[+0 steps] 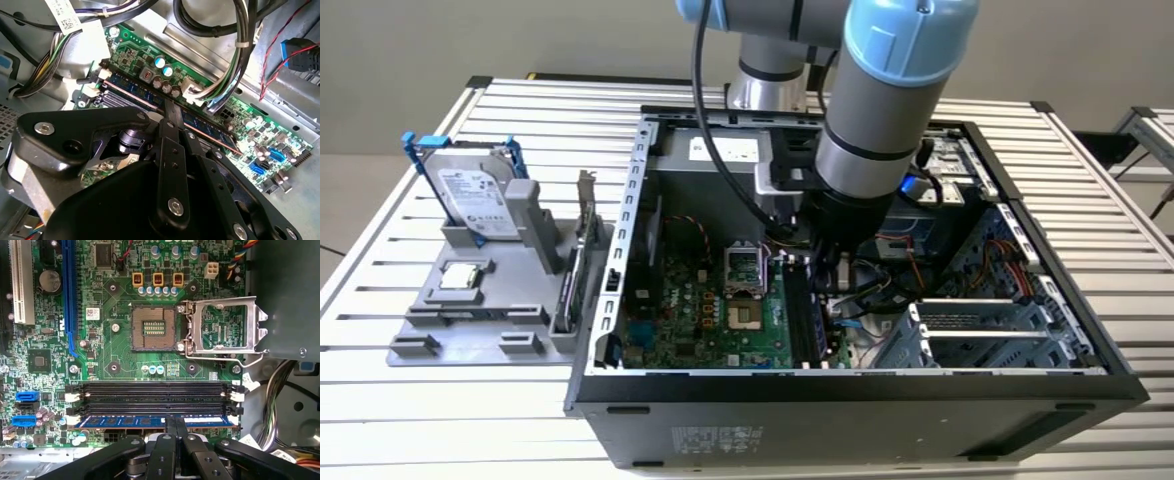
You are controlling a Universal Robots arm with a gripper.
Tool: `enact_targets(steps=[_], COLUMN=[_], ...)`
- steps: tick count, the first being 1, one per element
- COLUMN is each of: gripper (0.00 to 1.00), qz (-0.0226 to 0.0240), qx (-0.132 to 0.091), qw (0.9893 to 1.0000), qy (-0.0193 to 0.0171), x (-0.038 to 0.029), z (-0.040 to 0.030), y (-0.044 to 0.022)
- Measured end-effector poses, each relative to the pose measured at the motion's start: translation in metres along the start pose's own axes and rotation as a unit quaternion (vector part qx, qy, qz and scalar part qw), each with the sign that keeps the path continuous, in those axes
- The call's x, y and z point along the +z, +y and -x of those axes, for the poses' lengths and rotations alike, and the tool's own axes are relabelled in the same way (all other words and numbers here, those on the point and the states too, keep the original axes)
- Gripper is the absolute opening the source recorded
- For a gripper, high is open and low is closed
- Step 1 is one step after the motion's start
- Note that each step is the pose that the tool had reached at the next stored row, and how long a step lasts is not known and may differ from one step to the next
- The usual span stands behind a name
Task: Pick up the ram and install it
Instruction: 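Press down the ram until it locks into place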
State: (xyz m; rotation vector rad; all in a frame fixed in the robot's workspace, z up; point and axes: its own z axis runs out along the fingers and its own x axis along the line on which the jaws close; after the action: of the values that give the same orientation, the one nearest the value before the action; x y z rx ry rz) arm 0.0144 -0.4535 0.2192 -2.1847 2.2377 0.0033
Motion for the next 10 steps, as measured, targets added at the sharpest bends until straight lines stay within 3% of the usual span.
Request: enact_targets(steps=[10], gripper=[0.00], qz=[0.0001], qx=[0.000], qw=[1.0000], qy=[0.0002], x=[0.0025], z=[0.0001], y=[0.0000])
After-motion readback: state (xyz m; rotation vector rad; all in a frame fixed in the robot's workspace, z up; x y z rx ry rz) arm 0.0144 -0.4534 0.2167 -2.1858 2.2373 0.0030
